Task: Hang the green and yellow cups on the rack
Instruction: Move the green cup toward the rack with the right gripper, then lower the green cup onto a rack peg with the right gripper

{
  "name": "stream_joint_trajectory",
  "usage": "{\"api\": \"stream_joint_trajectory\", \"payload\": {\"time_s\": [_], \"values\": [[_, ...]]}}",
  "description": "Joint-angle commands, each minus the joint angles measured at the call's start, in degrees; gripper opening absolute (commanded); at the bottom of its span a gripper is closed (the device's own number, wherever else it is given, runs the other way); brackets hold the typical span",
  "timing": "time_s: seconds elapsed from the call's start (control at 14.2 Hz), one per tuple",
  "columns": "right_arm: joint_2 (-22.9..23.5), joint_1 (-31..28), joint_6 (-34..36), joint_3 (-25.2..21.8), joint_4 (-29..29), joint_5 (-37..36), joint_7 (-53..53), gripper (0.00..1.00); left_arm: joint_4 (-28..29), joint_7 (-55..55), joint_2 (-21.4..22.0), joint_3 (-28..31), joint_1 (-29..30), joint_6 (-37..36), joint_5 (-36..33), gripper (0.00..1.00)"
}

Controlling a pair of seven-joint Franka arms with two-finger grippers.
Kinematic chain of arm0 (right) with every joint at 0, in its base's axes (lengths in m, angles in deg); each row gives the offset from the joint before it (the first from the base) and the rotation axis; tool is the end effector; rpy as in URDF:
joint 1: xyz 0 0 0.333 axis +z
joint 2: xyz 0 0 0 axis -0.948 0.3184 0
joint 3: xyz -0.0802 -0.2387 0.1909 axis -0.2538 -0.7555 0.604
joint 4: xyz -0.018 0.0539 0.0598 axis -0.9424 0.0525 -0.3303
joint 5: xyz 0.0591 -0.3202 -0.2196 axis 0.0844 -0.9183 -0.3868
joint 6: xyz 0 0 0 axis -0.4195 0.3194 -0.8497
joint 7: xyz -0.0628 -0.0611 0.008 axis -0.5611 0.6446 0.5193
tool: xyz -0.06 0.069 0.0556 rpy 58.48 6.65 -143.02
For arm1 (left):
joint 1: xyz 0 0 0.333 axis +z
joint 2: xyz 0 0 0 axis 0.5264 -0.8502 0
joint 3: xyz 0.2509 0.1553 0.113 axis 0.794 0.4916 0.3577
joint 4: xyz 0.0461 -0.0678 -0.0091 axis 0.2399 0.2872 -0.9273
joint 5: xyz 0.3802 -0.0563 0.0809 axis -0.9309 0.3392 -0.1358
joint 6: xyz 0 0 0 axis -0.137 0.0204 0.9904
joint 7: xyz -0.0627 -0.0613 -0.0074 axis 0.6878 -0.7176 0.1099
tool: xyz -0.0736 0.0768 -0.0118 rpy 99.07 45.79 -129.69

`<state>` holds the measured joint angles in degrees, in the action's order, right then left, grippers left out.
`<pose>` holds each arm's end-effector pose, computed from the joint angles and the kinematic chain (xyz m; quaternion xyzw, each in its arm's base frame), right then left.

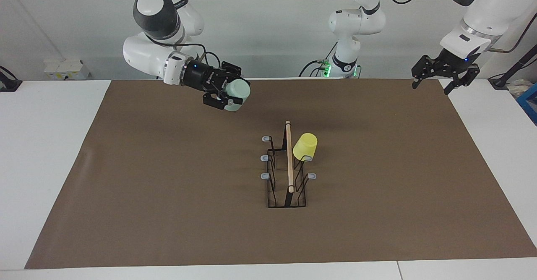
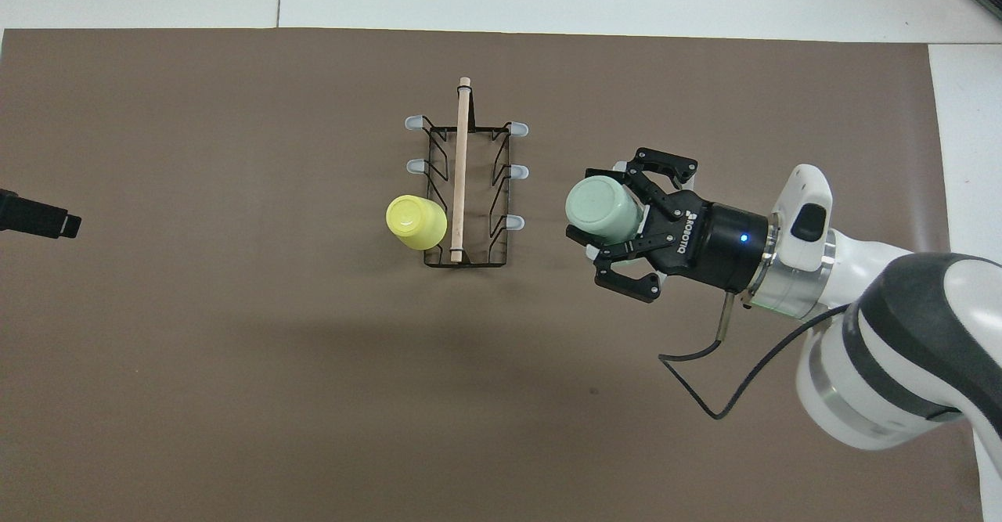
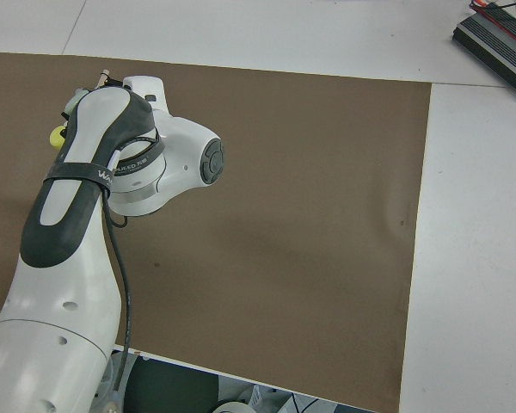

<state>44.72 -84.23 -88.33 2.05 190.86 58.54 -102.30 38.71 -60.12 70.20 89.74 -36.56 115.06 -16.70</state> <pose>0.5085 0.1777 0.4814 -0.6307 -0.4023 -0.5312 0.3978 0.5465 0.0127 0.6315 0.9886 -0.1491 0.0025 0.0213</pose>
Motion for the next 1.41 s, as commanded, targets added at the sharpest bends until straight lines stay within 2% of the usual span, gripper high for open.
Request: {"api": "stream_joint_trajectory", "payload": {"time_s": [0.0,0.21,0.42,0.84,1.06,1.34], "values": [[2.67,2.42,-0.37,0.19,0.91,7.18,-6.21,0.00,0.11,-0.41,0.25,-0.62,0.67,-0.35,-0.92,1.00],[6.26,6.98,-2.22,0.19,0.56,17.98,-15.68,0.00,0.11,-0.41,0.25,-0.62,0.67,-0.35,-0.92,1.00],[9.08,10.07,-2.75,-0.07,-0.06,24.67,-21.84,0.00,0.11,-0.41,0.34,-0.62,0.67,-0.35,-0.92,1.00],[14.54,10.43,-2.58,-0.60,-2.25,25.30,-27.83,0.00,0.11,-0.41,0.25,-0.62,0.67,-0.35,-0.92,1.00],[21.99,12.97,4.08,-3.49,-3.83,27.84,-34.41,0.00,0.11,-0.41,0.25,-0.62,0.67,-0.35,-0.92,1.00],[25.26,13.24,5.51,-4.38,-3.49,27.68,-39.42,0.00,0.11,-0.41,0.25,-0.62,0.67,-0.35,-0.92,1.00]]}}
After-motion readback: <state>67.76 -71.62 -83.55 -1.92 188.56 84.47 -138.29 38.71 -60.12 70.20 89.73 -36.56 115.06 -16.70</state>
